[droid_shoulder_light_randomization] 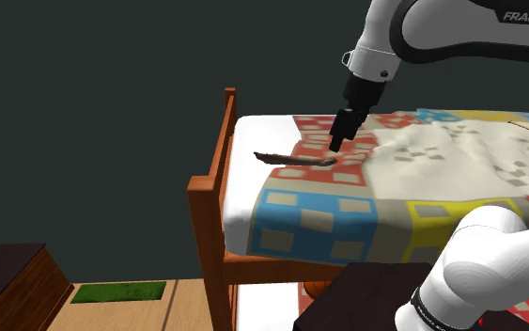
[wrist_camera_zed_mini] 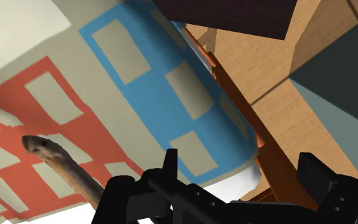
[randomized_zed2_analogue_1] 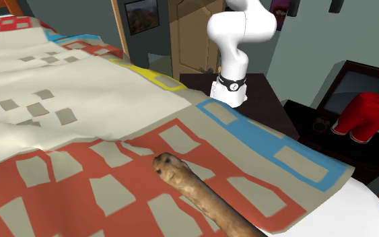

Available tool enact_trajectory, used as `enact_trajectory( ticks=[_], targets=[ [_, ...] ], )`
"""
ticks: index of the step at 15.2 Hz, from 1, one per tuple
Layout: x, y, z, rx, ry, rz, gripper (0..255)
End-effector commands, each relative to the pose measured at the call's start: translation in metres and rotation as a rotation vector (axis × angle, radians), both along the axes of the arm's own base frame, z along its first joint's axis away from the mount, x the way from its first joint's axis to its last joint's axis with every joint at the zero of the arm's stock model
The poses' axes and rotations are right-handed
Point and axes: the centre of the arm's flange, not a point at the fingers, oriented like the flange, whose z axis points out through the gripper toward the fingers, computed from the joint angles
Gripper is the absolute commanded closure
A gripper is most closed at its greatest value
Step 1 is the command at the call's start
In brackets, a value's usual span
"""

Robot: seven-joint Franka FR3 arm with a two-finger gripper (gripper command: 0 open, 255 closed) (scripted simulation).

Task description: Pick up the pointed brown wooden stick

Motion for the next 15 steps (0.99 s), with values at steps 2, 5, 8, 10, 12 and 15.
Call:
enact_trajectory(
  ticks=[2, 5, 8, 10, 12, 15],
  targets=[
    [0.008, -0.010, -0.006, 0.003, 0.001, 0.019, 0],
    [0.032, -0.038, -0.025, 0.011, 0.004, 0.076, 0],
    [0.058, -0.065, -0.044, 0.020, 0.007, 0.133, 0],
    [0.076, -0.083, -0.057, 0.026, 0.010, 0.170, 0],
    [0.094, -0.099, -0.070, 0.031, 0.012, 0.208, 0],
    [0.123, -0.122, -0.090, 0.040, 0.015, 0.265, 0]
  ],
)
